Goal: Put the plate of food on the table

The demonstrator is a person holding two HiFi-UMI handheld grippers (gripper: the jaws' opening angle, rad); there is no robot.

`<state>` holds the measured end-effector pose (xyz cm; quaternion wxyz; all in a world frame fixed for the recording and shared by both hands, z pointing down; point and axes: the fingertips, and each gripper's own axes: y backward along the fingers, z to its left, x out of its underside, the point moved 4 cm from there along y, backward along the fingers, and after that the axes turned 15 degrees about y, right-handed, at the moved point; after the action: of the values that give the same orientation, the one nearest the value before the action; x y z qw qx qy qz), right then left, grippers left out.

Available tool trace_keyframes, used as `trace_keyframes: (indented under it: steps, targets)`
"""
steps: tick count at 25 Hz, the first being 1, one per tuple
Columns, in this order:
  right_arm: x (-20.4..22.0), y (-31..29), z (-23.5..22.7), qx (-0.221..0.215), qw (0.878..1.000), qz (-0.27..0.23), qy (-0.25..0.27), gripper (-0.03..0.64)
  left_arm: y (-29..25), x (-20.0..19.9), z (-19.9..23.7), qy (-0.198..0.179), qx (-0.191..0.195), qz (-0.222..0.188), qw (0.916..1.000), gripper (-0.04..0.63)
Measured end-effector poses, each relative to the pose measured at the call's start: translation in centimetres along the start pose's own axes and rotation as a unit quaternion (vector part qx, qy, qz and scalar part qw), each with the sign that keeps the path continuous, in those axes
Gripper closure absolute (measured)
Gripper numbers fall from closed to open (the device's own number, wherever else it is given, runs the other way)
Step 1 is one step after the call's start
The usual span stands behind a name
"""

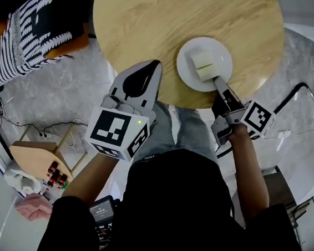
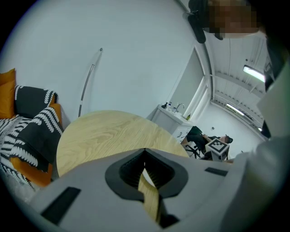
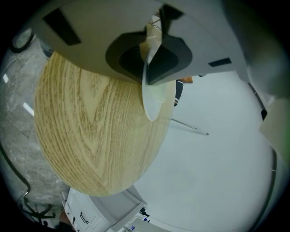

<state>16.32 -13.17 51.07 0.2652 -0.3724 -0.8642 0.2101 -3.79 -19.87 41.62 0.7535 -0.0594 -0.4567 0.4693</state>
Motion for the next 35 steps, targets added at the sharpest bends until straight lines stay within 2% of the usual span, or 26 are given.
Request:
trace_keyframes:
  steps: [3, 5, 7, 9, 12, 15, 19, 21, 23, 28, 31, 35]
  targets:
    - [0.1, -0.1, 0.2, -0.012, 0.999, 0.008, 0.033, 0.592, -0.2, 0.5, -0.3, 0.000, 0.003, 0.000, 1.0000, 0.590]
    - [0.4, 0.0, 0.6, -0.027, 0.998, 0.017, 0.056, 0.555, 0.0, 0.7, -0.5, -0.001, 0.006, -0.001, 1.0000, 0.589]
    - [0.6, 0.0, 1.3, -0.059, 0.996, 0.025, 0.065, 0.518, 0.3, 0.8, -0.5, 0.000, 0.005, -0.003, 1.0000, 0.590]
    - [0.9, 0.0, 2.0, -0.096, 0.992, 0.037, 0.074, 0.451, 0.6, 1.0, -0.3, 0.001, 0.000, -0.004, 1.0000, 0.589]
    - [1.7, 0.2, 2.2, -0.112, 0.982, 0.081, 0.126, 0.419, 0.9, 1.2, -0.2, 0.001, -0.007, -0.007, 1.0000, 0.590]
    - [2.5, 0.2, 2.1, -0.106, 0.962, 0.142, 0.209, 0.419, 1.2, 1.2, -0.2, -0.004, -0.009, -0.009, 0.9999, 0.591]
    - [3.6, 0.2, 2.0, -0.079, 0.923, 0.206, 0.314, 0.419, 1.3, 1.3, -0.6, -0.006, -0.012, -0.012, 0.9998, 0.590]
    - [3.8, 0.3, 2.0, -0.064, 0.907, 0.223, 0.351, 0.419, 1.3, 1.4, -1.0, -0.007, -0.011, -0.013, 0.9998, 0.591]
    - [4.0, 0.4, 2.0, -0.059, 0.899, 0.231, 0.367, 0.419, 1.4, 1.5, -1.5, -0.008, -0.011, -0.014, 0.9998, 0.590]
    - [3.9, 0.5, 1.7, -0.059, 0.905, 0.234, 0.350, 0.420, 2.2, 1.8, -1.9, -0.010, -0.022, -0.022, 0.9995, 0.589]
    - [4.0, 0.5, 1.6, -0.050, 0.903, 0.238, 0.354, 0.423, 2.9, 1.9, -1.8, -0.012, -0.032, -0.027, 0.9990, 0.590]
    - [3.9, 0.2, 1.3, -0.039, 0.902, 0.235, 0.360, 0.471, 3.8, 2.0, -2.2, -0.018, -0.038, -0.036, 0.9985, 0.590]
